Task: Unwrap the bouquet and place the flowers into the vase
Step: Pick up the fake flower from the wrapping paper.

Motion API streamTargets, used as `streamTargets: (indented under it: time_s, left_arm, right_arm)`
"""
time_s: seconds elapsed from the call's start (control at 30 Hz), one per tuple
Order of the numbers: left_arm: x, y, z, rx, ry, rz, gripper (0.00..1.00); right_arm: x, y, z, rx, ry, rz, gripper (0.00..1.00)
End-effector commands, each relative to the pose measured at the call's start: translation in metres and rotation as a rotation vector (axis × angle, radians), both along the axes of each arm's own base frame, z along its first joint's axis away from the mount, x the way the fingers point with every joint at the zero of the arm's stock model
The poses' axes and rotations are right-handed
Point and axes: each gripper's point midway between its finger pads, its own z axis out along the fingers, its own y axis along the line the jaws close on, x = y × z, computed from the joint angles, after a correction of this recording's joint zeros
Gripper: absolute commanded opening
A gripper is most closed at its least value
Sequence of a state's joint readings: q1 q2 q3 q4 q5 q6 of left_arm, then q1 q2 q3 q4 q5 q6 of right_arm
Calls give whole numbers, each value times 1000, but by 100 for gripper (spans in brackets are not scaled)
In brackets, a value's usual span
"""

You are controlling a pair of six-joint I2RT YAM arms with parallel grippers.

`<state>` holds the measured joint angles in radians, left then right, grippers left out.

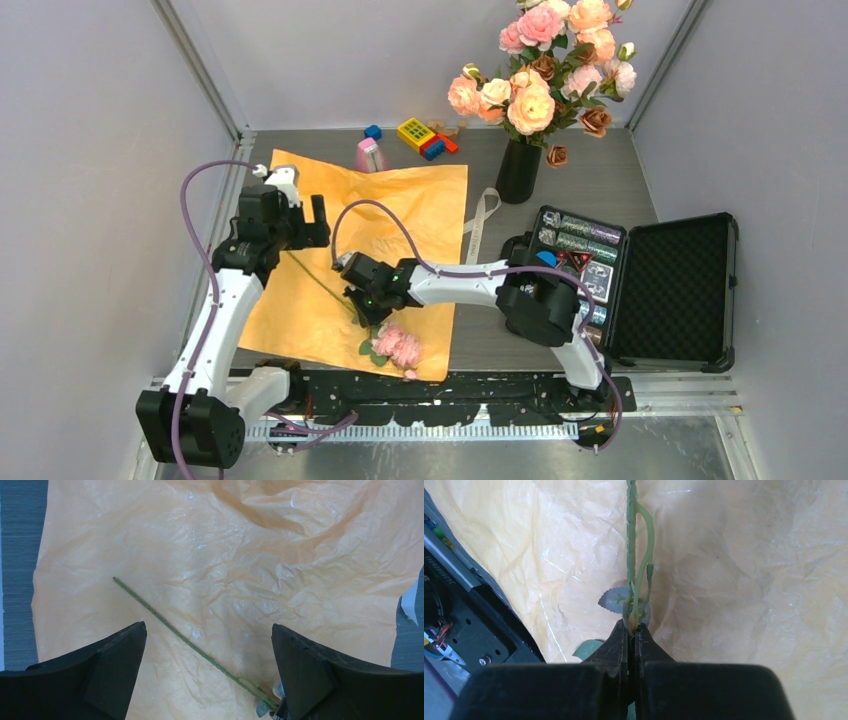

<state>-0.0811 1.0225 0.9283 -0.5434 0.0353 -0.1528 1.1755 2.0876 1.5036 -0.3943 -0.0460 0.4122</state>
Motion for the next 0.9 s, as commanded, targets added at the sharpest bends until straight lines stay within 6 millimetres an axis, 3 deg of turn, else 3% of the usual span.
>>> streamTargets:
  time_s: [0.0,0.17,0.27,0.37,0.47,0.63,0.87]
  left_arm:
    - [3,-9,19,-30,-72,-47,98]
    - [-3,-40,30,-70,-136,-206,95]
    - [-15,-69,37,-62,-186,-361,95]
    - [-34,-104,38,-43,-220,-540,94]
    - [-59,-133,36,-2,-260,-724,94]
    - [-97,-172,31,-19,-326,-972,92]
    - [-139,-198,7,28,-279,-1171,91]
  right_arm:
    - [10,-8,48,108,33,20,0]
    - [14,-47,86,147,182,54,0]
    - [13,-93,98,30,203,68,0]
    - [15,-126,109,-57,201,58,0]
    - [2,-165,118,-182,239,69,0]
    - [-30,-187,141,-208,341,128,0]
    - [-57,-184,174,-105,430,171,0]
